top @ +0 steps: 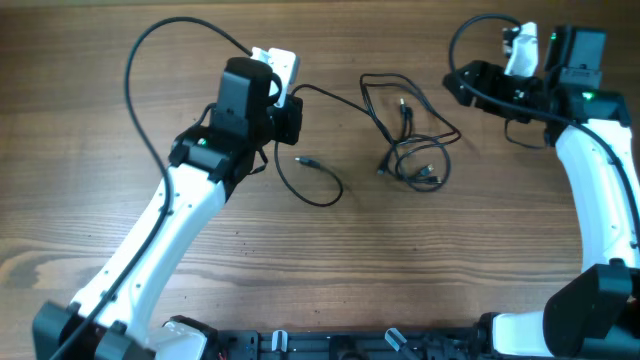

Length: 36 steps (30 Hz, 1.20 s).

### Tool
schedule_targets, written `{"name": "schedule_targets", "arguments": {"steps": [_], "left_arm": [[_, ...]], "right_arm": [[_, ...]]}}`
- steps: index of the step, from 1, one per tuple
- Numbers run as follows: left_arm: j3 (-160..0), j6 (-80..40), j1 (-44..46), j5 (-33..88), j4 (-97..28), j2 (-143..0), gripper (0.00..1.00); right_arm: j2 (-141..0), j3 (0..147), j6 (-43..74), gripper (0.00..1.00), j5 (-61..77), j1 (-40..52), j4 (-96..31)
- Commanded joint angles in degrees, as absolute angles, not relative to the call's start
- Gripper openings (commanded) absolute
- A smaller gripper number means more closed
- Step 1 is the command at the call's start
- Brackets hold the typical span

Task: Untangle cables

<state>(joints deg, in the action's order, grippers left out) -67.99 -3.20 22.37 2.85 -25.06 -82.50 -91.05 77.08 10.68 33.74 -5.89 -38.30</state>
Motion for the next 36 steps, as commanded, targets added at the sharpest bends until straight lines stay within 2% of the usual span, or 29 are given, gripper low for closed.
{"name": "schedule_targets", "arguments": {"steps": [1, 13, 20, 24, 28, 31, 36], "left_arm": [[-68.3, -8.5, 22.1, 2.5, -23.4, -76.6, 0.04], [-68.3, -21.0, 22.1, 14.6, -14.0, -62.6, 0.04], [-68.3, -21.7, 22.1, 15.9, -14.4, -62.4, 0.04], [-68.4, -21.7, 22.1, 9.9, -14.3, -61.1, 0.04], [-71.0, -21.2, 22.1, -1.1, -14.3, -57.7, 0.04], [-71.4, -21.2, 22.1, -3.7, -14.5, -55.3, 0.04], [-71.4, -21.3, 22.2, -4.1, -23.0, -51.5, 0.04]], "right_arm": [[-89.7, 78.3, 7.6, 0.76, 35.9, -3.1, -37.2], [-89.7, 78.3, 8.3, 0.76, 36.1, 3.0, -33.0], [-91.8, 78.3, 17.7, 0.76, 36.1, 5.8, -29.0], [-93.7, 78.3, 18.2, 0.76, 38.5, 5.8, -29.0], [-93.9, 78.3, 18.2, 0.76, 38.7, 5.8, -28.9], [-93.9, 78.3, 18.1, 0.76, 38.7, 5.8, -29.0], [-93.9, 78.3, 18.0, 0.76, 38.7, 5.8, -29.0]]}}
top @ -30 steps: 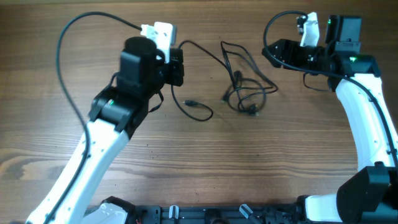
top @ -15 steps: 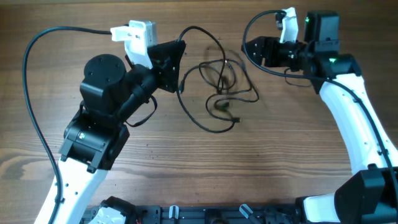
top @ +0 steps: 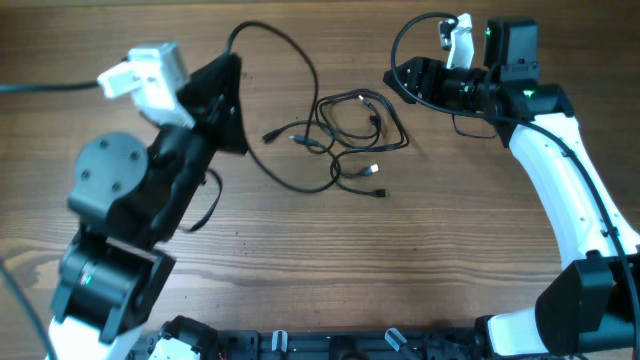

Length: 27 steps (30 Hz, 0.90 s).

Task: Untangle cables

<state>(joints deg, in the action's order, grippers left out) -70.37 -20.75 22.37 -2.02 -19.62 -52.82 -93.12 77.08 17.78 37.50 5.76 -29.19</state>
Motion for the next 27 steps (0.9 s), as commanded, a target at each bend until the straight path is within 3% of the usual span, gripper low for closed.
{"name": "schedule_targets", "arguments": {"steps": [1, 7, 15, 17, 19, 27], "left_arm": [[-71.4, -21.3, 22.4, -4.1, -24.7, -51.2, 0.04], [-71.7, -21.5, 22.4, -7.7, -31.6, -46.7, 0.04], [-71.7, -15.5, 22.3, -34.4, -31.6, -39.2, 0.04], [-71.7, -13.6, 22.3, -38.1, -31.8, -39.6, 0.04], [-71.7, -13.6, 22.3, -40.2, -32.4, -40.1, 0.04], [-71.7, -13.1, 19.8, -39.9, -35.1, -47.4, 0.04]], "right_arm": [[-93.9, 78.3, 18.0, 0.76, 38.7, 5.8, -29.1], [-93.9, 78.3, 17.8, 0.76, 38.7, 5.8, -29.2], [-93.9, 78.3, 16.5, 0.75, 38.7, 5.8, -29.9], [-93.8, 78.3, 16.1, 0.7, 38.7, 5.8, -30.1], [-93.0, 78.3, 14.6, 0.65, 38.6, 5.5, -31.1], [-80.9, 78.3, 10.0, 0.65, 27.1, 4.1, -40.6]]}}
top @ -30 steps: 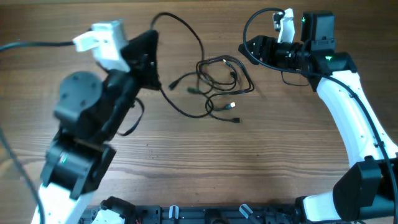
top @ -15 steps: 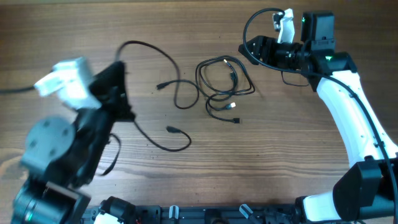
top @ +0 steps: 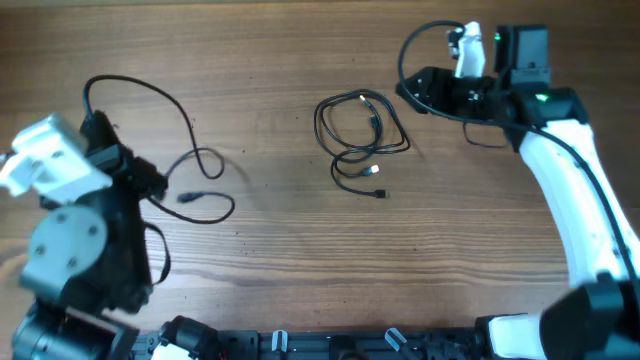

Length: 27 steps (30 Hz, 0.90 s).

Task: Untangle cables

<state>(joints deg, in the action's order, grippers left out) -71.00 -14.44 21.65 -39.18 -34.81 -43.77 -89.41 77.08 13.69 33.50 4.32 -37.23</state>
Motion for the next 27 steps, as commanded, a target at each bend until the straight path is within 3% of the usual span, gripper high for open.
{"name": "schedule_targets", "arguments": {"steps": [1, 7, 10, 13, 17, 21, 27], "left_arm": [[-71.7, -12.3, 18.9, -37.7, -35.2, -48.9, 0.04], [-73.1, -12.4, 7.6, -15.3, -36.1, -59.0, 0.04], [-79.0, -12.4, -2.3, 0.6, -40.4, -67.6, 0.04], [-88.6, -11.3, -10.6, 6.3, -46.3, -77.3, 0.04], [-105.4, -6.6, -18.5, 7.3, -52.3, -90.2, 0.04], [-118.6, -10.9, -24.4, -0.5, -56.1, -97.2, 0.04], [-119.2, -15.7, -29.0, -7.3, -61.3, -98.1, 0.04]], "right_arm": [[-78.3, 78.3, 9.0, 0.66, 25.0, 4.1, -42.4], [-67.9, 78.3, 7.4, 0.7, 19.0, 4.1, -46.3], [-65.2, 78.3, 7.4, 0.72, 18.9, 4.1, -46.2], [-65.0, 78.3, 7.4, 0.73, 18.9, 4.1, -46.2], [-66.0, 78.3, 7.4, 0.73, 18.9, 4.1, -46.2], [-67.1, 78.3, 7.5, 0.73, 18.9, 4.1, -46.3], [-69.0, 78.3, 7.5, 0.73, 18.9, 4.1, -45.7]]}}
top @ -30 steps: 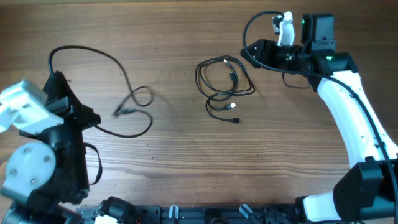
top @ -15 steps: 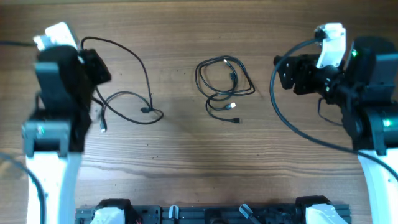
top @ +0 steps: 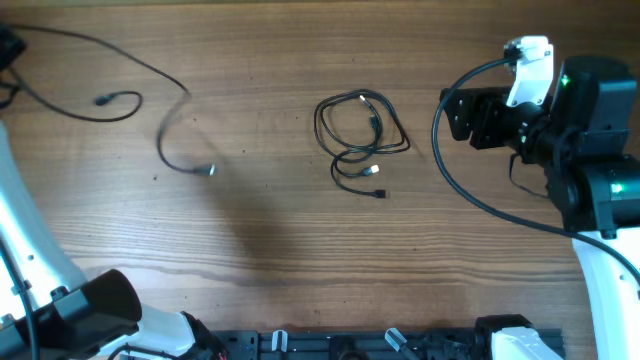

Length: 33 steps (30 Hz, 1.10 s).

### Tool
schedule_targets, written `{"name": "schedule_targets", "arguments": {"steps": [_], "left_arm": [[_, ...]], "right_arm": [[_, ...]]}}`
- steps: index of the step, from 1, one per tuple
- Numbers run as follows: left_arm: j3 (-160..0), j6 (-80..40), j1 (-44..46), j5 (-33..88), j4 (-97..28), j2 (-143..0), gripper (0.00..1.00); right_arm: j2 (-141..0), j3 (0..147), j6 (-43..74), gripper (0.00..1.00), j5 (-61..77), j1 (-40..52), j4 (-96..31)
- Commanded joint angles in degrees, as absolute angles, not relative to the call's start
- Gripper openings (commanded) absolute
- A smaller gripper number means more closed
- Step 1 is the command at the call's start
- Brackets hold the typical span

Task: Untangle cables

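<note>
A loosely coiled black cable (top: pixel 360 135) lies at the table's centre, its plug end (top: pixel 377 192) pointing toward the front. A second black cable (top: pixel 175 125) lies apart at the left. It trails from the top-left corner, curls down and ends in a plug (top: pixel 208 170); another plug (top: pixel 102 99) lies nearer the corner. Only a dark sliver of my left gripper (top: pixel 6 48) shows at the top-left edge, and its fingers are cut off. My right gripper (top: pixel 452 115) hovers right of the coil without touching it, and I cannot make out how its jaws stand.
The white left arm (top: pixel 22 240) runs along the left edge. The right arm's body (top: pixel 590 150) fills the right side, and its own black lead (top: pixel 470 195) loops out over the wood. Both arm bases sit along the front edge (top: pixel 330 345).
My left arm swung farther left, so its gripper now sits at the top-left edge. The separated cable has shifted left and stretched out. The right gripper moved right and looms larger. The coil is unchanged.
At first my left gripper sat by one tangle of cables in the middle. Then that arm was raised to the left, with one cable drawn out of the bundle. Then that cable lay apart on the left, leaving a coil at centre. Now it lies farther left.
</note>
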<state>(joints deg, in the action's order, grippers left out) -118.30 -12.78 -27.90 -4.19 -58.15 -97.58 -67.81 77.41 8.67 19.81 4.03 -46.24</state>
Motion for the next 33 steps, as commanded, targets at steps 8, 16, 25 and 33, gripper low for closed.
{"name": "schedule_targets", "arguments": {"steps": [8, 16, 25, 33], "left_arm": [[-119.2, -15.5, -16.6, 6.0, -71.1, -98.3, 0.04], [-119.2, -10.3, 4.7, 29.3, -72.1, -99.3, 0.04], [-119.2, -8.0, 3.0, 71.6, -66.7, -99.2, 0.04], [-119.2, -11.4, 2.1, 80.4, -66.9, -99.2, 0.04]], "right_arm": [[-72.5, 78.3, 7.7, 0.73, 21.1, 4.1, -45.3], [-74.5, 78.3, 6.7, 0.73, 32.8, 4.3, -42.4], [-79.9, 78.3, -5.2, 0.79, 49.3, 10.3, -28.0], [-80.8, 78.3, -11.0, 0.78, 47.7, 15.3, -21.3]]}}
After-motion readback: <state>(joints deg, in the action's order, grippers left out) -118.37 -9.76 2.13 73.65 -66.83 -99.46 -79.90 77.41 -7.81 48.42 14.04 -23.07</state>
